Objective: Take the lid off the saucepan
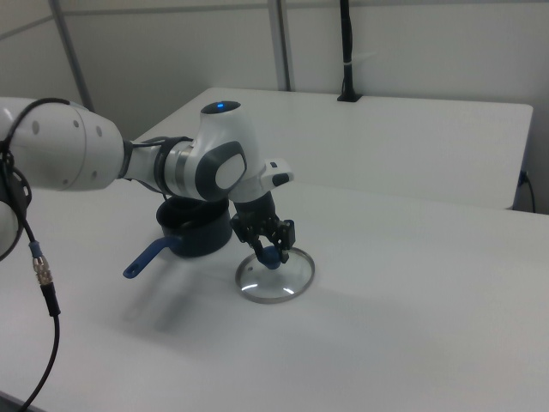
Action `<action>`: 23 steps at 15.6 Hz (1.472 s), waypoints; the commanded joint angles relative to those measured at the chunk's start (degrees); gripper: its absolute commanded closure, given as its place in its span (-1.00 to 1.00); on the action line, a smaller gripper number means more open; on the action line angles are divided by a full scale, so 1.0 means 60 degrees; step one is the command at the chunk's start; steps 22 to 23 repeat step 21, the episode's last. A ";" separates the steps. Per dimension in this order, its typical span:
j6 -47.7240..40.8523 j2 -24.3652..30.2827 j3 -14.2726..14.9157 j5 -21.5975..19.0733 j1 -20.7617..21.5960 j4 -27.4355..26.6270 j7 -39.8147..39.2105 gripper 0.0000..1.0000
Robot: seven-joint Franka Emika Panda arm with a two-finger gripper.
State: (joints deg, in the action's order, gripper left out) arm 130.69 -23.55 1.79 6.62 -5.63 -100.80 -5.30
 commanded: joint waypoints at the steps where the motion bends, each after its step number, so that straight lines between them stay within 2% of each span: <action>1: 0.0134 0.0115 0.0024 0.0216 0.0044 -0.0119 0.0063 -0.87; 2: 0.0075 0.0217 0.0009 0.0201 0.0044 -0.0090 0.0078 -1.00; 5: -0.0449 0.0860 -0.0035 0.0187 0.0263 0.0012 0.0806 -1.00; 8: -0.2044 0.1519 -0.0079 0.0201 0.1022 0.0451 0.1555 -1.00; 14: -0.4420 0.2882 -0.0079 0.0099 0.1991 0.0467 0.2932 -1.00; 18: -0.4788 0.3396 -0.0050 0.0055 0.1963 0.0467 0.2994 -1.00; 23: -0.5023 0.3455 -0.0050 0.0055 0.1934 0.0467 0.2949 -1.00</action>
